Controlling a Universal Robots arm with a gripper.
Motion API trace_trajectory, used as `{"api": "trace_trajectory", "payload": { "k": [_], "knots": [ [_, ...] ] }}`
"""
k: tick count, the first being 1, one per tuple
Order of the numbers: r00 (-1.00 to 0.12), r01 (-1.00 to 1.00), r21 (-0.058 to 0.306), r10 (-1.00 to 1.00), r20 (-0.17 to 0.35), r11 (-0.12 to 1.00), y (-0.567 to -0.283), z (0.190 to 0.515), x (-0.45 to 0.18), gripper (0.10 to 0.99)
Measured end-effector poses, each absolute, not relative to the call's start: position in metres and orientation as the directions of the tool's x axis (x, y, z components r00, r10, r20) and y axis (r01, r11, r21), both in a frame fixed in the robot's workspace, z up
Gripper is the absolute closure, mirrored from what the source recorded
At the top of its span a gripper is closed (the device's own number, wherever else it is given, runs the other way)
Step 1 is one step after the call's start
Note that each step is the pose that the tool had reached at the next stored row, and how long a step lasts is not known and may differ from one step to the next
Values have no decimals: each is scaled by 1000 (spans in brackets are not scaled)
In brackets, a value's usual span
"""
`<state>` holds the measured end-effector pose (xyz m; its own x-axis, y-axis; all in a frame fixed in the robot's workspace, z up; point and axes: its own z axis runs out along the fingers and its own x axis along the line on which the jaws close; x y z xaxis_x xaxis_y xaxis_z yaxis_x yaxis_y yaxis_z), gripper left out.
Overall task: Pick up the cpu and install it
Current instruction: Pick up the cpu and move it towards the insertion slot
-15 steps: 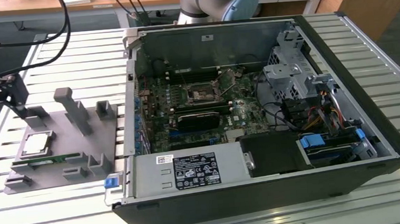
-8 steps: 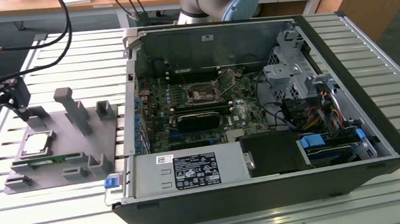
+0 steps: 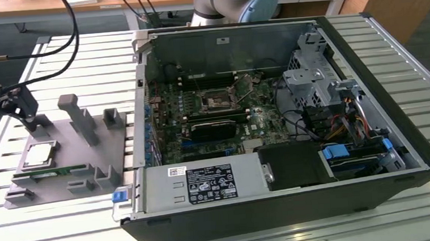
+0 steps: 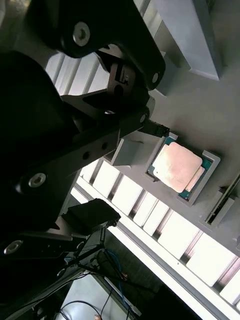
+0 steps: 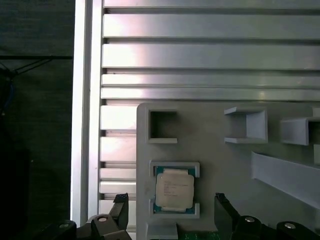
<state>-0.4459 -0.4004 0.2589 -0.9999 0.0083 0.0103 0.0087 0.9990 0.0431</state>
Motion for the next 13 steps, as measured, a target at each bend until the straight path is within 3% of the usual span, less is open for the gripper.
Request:
{"api": "trace_trajectory", "payload": {
  "k": [13],
  "knots": [
    [-1000,9,43,8,10,999,-400,242,-446,310]
  ]
}}
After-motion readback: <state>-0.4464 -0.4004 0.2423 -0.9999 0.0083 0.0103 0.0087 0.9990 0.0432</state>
